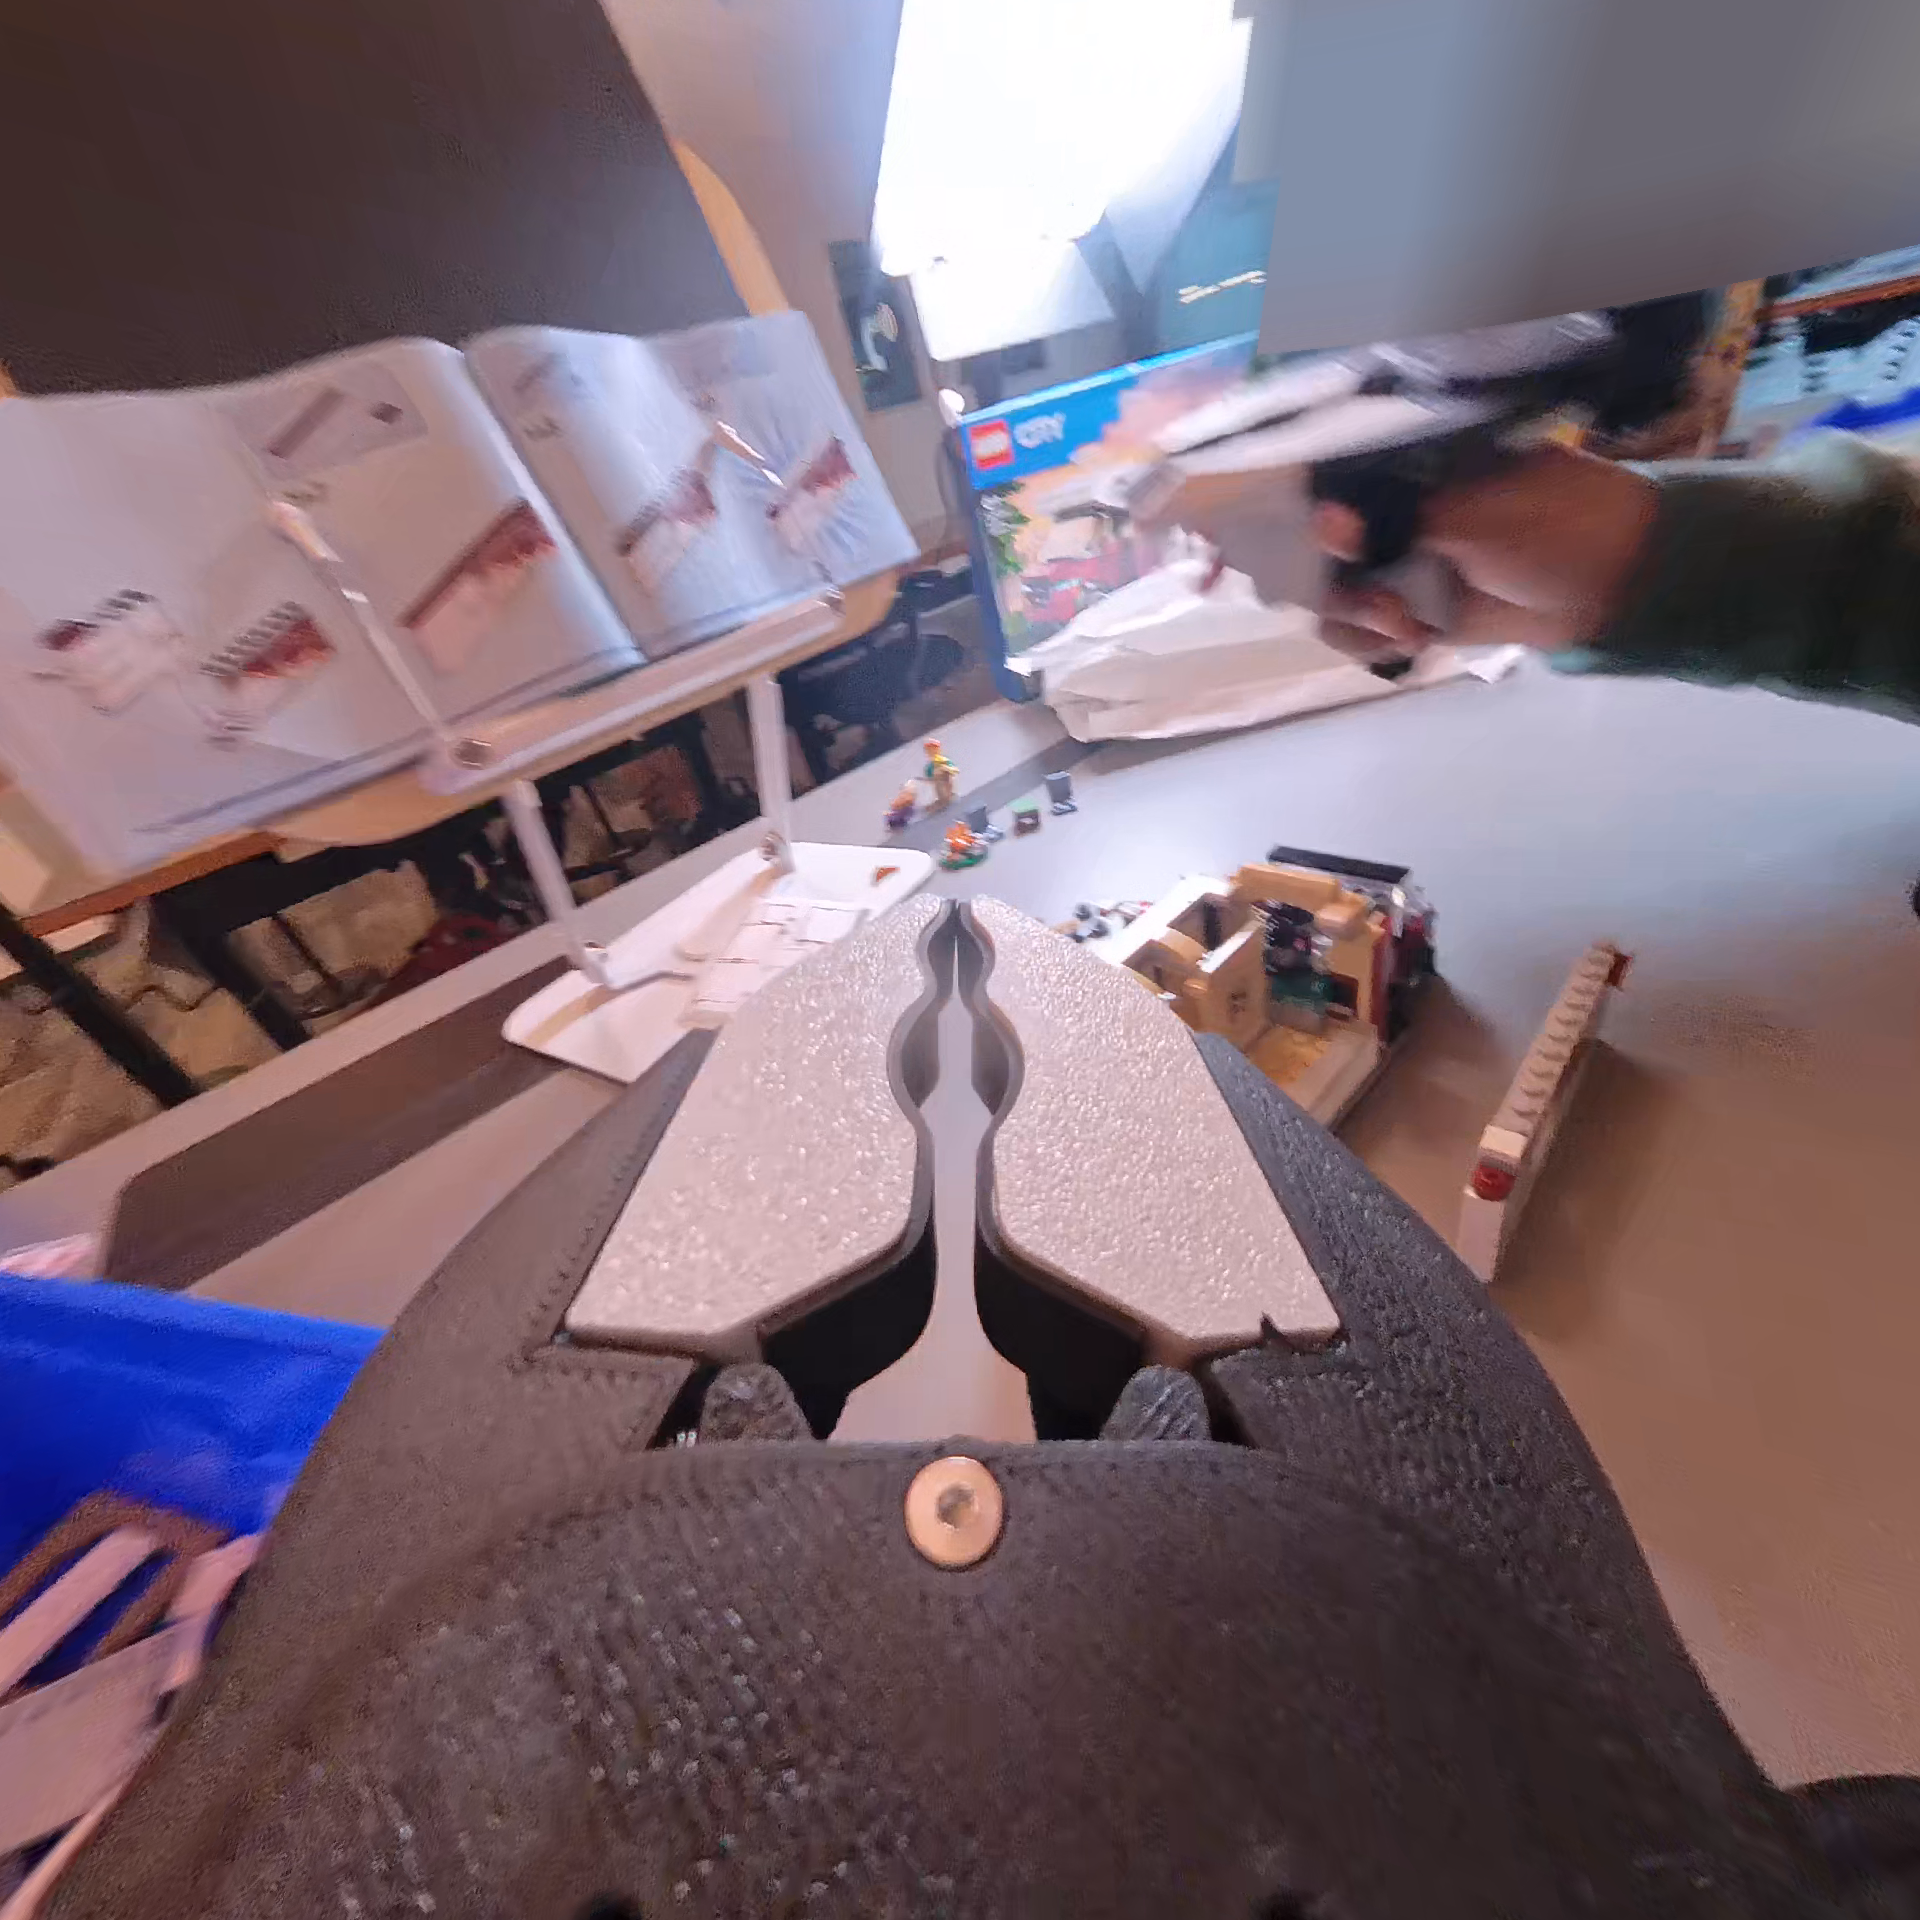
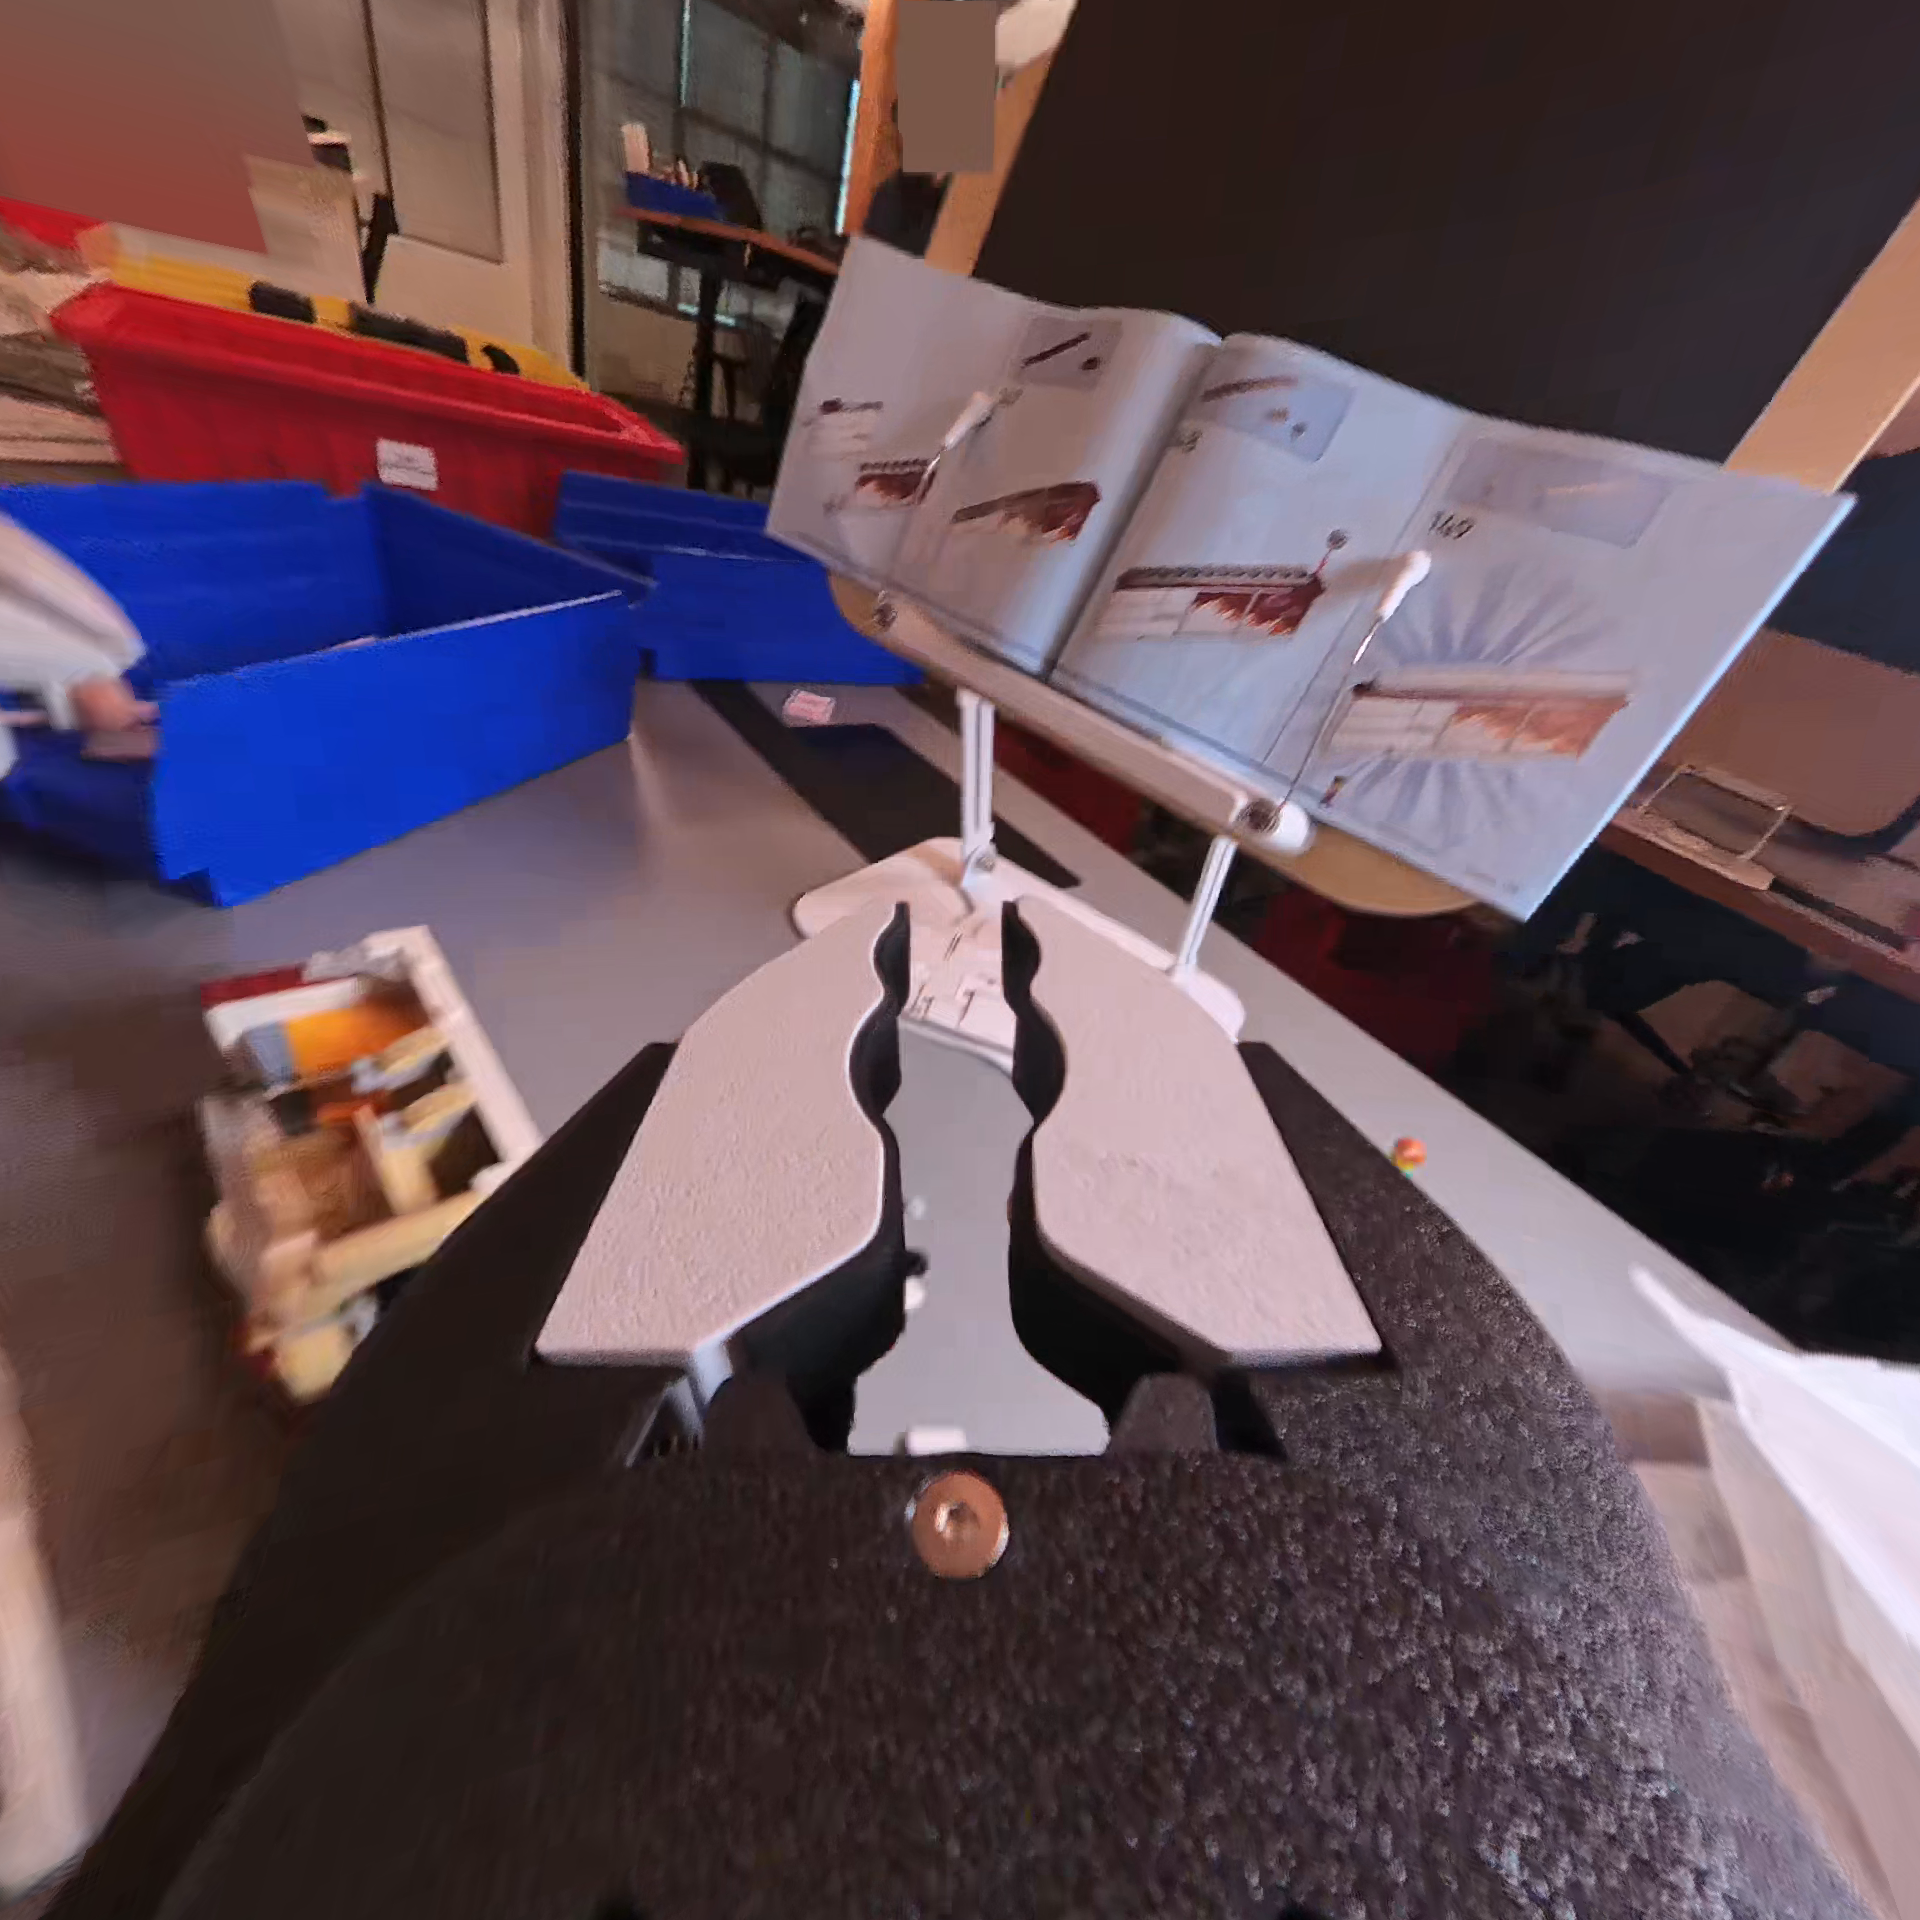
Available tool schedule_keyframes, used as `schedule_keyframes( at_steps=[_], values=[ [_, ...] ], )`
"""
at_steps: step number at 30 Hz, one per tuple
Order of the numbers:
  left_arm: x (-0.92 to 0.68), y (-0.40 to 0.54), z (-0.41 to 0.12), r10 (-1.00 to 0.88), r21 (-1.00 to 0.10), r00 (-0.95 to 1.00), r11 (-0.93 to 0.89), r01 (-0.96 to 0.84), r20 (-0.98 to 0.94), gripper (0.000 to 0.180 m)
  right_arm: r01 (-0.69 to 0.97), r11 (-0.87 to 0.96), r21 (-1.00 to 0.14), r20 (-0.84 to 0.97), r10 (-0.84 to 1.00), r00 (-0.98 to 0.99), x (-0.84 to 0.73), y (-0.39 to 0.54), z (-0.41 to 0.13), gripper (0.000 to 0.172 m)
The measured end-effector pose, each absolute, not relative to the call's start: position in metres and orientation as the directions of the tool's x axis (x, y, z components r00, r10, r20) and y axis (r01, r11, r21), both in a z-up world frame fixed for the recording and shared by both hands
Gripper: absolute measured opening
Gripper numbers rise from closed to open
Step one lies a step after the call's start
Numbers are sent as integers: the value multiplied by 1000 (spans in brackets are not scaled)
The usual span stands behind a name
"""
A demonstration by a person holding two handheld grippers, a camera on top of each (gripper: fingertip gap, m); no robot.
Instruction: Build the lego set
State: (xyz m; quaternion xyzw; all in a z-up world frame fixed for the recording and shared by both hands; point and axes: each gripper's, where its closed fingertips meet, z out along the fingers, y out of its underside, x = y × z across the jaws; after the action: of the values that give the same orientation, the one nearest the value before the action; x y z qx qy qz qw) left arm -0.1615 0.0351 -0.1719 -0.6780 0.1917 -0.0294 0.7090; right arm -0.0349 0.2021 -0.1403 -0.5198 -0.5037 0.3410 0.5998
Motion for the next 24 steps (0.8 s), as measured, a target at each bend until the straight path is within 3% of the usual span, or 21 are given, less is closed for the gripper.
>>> schedule_keyframes(
  at_steps=[5,9,11,15,19,24],
  values=[
    [-252,8,-127,-63,-971,969,-5,-240,-240,0,193,158,-968,205,945,255,19,153,-186,17],
    [-342,-4,-137,27,-879,938,-361,-313,-345,7,180,106,-978,160,934,319,48,147,-204,18],
    [-377,-5,-159,-32,-767,928,-553,-326,-372,10,152,92,-984,140,928,346,55,152,-203,18],
    [-423,-17,-211,-250,-416,893,-816,-402,-373,15,98,26,-995,61,926,374,62,165,-200,18],
    [-449,-34,-248,-364,-102,889,-909,-404,-280,20,78,-25,-997,7,924,383,66,170,-205,18],
    [-436,-60,-282,-477,112,878,-876,-470,-45,21,90,-9,-996,28,916,401,71,173,-206,18]
  ],
)
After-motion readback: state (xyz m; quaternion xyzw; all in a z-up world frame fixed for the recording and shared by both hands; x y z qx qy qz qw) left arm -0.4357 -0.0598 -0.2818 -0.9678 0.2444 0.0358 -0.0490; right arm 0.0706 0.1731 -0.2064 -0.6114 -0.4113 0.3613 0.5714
